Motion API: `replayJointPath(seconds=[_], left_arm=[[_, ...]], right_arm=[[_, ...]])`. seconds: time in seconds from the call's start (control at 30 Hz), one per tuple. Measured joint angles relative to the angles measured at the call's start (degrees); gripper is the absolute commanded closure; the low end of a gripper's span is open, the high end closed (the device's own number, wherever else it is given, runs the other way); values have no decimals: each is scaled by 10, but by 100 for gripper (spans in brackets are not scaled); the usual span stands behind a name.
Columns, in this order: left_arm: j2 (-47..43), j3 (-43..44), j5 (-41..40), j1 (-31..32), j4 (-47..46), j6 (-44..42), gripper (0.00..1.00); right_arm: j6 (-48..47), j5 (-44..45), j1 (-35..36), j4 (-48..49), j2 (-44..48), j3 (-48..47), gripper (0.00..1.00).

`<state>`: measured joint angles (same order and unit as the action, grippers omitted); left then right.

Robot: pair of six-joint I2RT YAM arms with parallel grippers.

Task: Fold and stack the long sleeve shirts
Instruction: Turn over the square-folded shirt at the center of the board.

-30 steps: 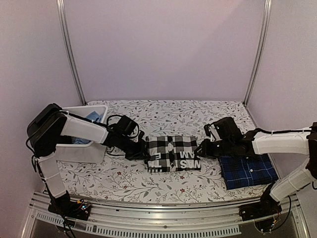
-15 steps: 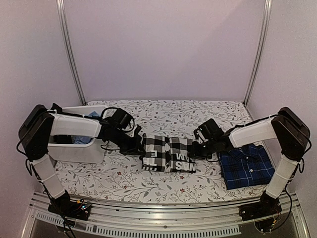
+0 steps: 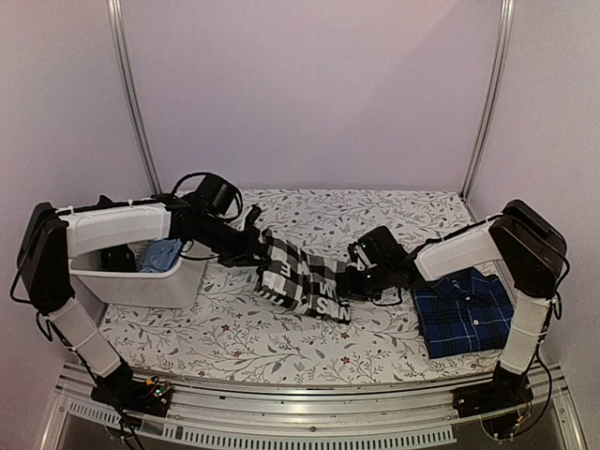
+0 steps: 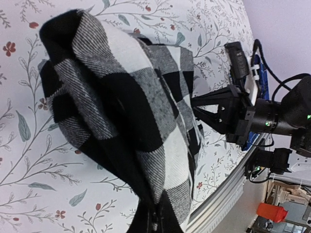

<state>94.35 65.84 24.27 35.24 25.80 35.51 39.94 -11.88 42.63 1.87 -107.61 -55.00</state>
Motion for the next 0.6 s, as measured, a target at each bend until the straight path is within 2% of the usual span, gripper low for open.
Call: replayJointPath(seconds=[0.3,0.6], left_arm=[[-13,117,20,-19,50,-41,100],[7,168,48,-24,56,-56,100]], right_arm=[[75,-31,47,104,-95,-75,96],[146,-81,64,209,-213,-188,96]])
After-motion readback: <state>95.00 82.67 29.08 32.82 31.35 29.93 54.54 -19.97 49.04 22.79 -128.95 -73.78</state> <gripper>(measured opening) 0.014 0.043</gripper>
